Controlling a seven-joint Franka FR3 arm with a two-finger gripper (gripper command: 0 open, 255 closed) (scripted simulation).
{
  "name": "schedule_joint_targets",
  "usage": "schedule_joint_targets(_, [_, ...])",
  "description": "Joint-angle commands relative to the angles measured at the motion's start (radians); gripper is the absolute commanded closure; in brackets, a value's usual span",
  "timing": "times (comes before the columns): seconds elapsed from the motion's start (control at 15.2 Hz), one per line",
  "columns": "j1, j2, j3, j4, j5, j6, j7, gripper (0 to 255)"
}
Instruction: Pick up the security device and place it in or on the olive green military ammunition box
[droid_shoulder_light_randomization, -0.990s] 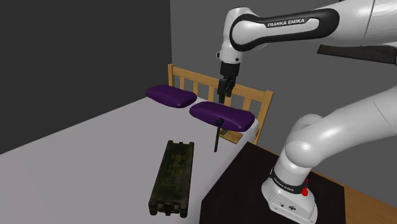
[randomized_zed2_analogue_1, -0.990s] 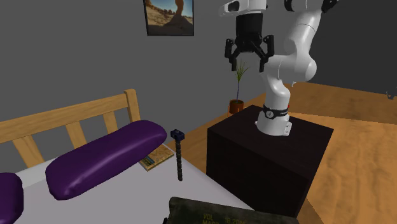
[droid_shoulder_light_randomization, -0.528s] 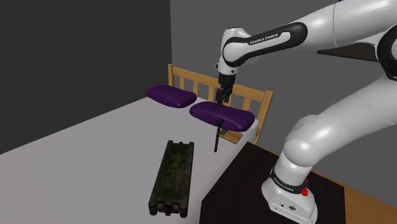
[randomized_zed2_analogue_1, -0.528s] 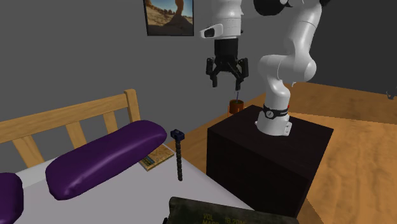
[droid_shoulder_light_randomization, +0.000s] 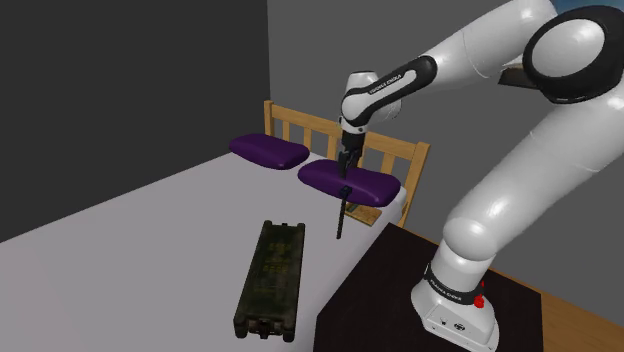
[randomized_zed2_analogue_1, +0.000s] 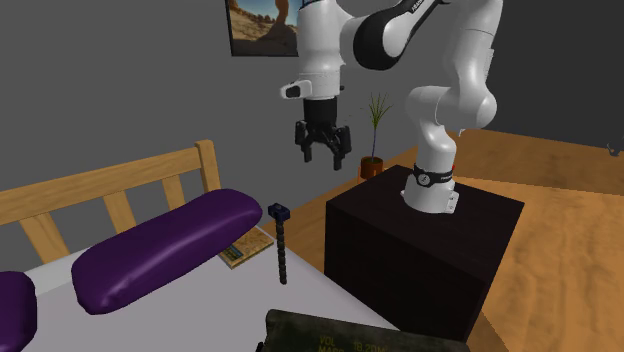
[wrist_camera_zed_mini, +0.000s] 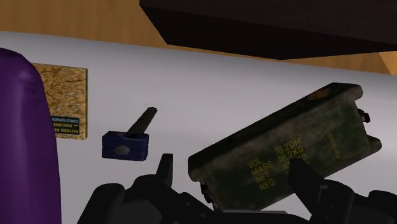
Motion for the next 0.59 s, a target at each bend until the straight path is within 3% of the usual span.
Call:
schedule_joint_targets(0.0, [-0.007, 0.068, -0.016, 0.018, 0.001, 0.053, -0.017, 0])
schedule_joint_targets(0.53, [-0.048, 0.36, -0.075, 0.134, 0.053, 0.232, -0.126, 0])
